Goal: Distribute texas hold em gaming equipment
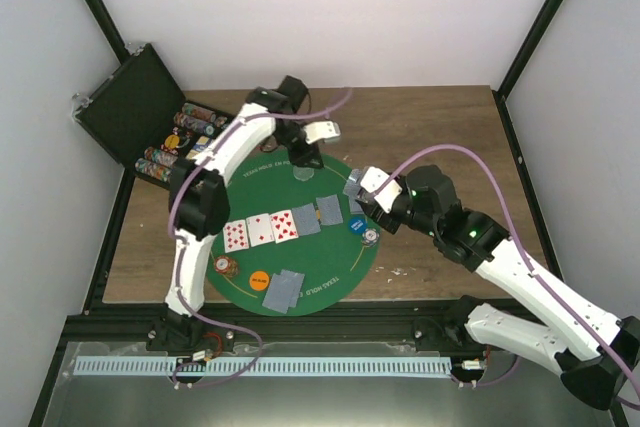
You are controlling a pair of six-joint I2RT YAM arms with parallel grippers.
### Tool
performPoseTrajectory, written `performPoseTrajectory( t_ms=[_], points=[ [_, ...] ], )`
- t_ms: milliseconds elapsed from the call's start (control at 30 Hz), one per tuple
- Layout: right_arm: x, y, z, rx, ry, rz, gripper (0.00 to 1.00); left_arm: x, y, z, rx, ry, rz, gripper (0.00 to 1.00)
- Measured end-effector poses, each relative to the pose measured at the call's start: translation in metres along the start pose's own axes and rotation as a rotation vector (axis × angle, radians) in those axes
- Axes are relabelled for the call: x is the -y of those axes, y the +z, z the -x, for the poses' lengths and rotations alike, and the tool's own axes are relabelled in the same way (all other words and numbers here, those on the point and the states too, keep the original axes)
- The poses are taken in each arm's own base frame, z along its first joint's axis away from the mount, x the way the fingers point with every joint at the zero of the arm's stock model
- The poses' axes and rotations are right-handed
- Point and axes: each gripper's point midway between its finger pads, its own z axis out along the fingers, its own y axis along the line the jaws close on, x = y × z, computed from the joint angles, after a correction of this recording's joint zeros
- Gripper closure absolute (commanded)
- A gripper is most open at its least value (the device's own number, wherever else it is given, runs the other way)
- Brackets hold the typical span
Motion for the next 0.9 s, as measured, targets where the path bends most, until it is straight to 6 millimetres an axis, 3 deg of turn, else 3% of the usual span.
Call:
performPoseTrajectory(
  t_ms=[133, 267, 400, 500, 667, 767, 900],
  points=[
    [-0.01, 0.003, 0.005, 0.005, 0.058, 0.068, 0.53, -0.008, -0.058, -0.009, 0.078, -0.125, 0.056, 0.66],
    [-0.029, 0.019, 0.006, -0.03, 0.145, 0.146, 0.54, -0.009, -0.117, -0.033, 0.163, -0.289, 0.108, 0.66],
    [-0.077, 0.035, 0.003, -0.09, 0.194, 0.277, 0.57, -0.008, -0.172, -0.079, 0.224, -0.51, 0.209, 0.61],
    [-0.11, 0.045, -0.012, -0.166, 0.243, 0.35, 0.57, -0.005, -0.195, -0.109, 0.26, -0.632, 0.271, 0.59],
    [-0.153, 0.057, -0.051, -0.332, 0.316, 0.409, 0.59, 0.004, -0.212, -0.164, 0.278, -0.813, 0.355, 0.59],
    [-0.178, 0.059, -0.07, -0.419, 0.351, 0.435, 0.59, 0.011, -0.206, -0.177, 0.263, -0.855, 0.358, 0.59],
    [-0.195, 0.061, -0.089, -0.502, 0.382, 0.428, 0.58, 0.017, -0.197, -0.184, 0.246, -0.872, 0.351, 0.59]
  ],
)
